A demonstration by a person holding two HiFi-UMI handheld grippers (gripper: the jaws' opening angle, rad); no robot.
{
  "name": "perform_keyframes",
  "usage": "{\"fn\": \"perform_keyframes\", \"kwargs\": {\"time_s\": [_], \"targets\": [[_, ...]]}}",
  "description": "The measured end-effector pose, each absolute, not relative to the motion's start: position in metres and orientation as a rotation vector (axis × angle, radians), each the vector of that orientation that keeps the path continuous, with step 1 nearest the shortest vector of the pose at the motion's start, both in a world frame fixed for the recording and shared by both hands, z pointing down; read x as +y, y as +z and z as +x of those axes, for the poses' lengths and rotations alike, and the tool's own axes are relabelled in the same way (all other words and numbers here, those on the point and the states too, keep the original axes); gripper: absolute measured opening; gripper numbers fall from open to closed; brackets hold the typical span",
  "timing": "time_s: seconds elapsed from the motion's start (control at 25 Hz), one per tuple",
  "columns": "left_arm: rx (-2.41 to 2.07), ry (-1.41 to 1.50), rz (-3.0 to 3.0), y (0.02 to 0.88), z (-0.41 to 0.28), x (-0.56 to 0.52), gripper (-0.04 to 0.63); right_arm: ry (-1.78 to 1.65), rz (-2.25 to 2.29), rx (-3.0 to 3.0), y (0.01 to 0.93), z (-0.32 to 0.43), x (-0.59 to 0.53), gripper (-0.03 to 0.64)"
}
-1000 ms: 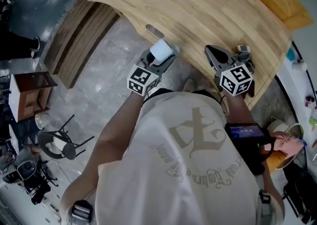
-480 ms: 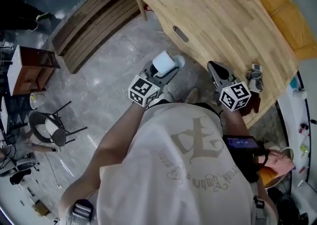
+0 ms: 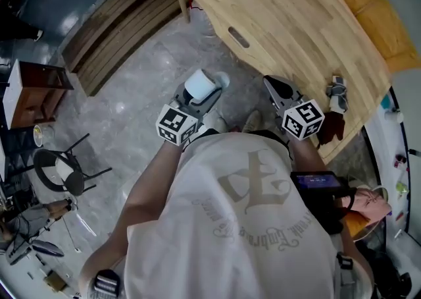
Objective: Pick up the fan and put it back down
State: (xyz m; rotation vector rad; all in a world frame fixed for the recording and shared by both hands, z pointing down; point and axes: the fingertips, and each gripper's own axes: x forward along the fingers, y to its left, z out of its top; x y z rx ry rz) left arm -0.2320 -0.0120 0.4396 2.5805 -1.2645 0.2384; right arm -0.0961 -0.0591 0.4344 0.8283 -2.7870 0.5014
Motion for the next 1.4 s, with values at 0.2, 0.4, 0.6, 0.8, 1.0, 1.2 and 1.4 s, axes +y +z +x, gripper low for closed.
{"fn": "perform_keyframes", "kwargs": {"time_s": [0.2,0.4,0.6,0.8,1.0,1.2,1.4], "targets": [[-1.251,0.219,2.561,0.444,-0.245,0.0,0.225,0.491,0.846,-2.764,0.432,-0.104,-0.049,0.015],[-1.27,0.217,2.544,0.45,-0.251,-0.007,0.225,0.475,0.83,-2.776,0.431,-0.111,-0.06,0.015],[-1.238,0.211,2.558,0.454,-0.245,-0.009,0.225,0.476,0.858,-2.752,0.433,-0.104,-0.059,0.015],[-1.224,0.219,2.567,0.459,-0.24,-0.011,0.225,0.476,0.874,-2.728,0.439,-0.097,-0.059,0.015],[-1.194,0.223,2.581,0.461,-0.238,-0.012,0.225,0.482,0.922,-2.714,0.438,-0.094,-0.062,0.015],[-1.202,0.22,2.594,0.457,-0.245,-0.013,0.225,0.477,0.928,-2.702,0.435,-0.102,-0.062,0.015],[-1.199,0.212,2.592,0.458,-0.245,-0.023,0.225,0.479,0.94,-2.703,0.436,-0.101,-0.066,0.015]]}}
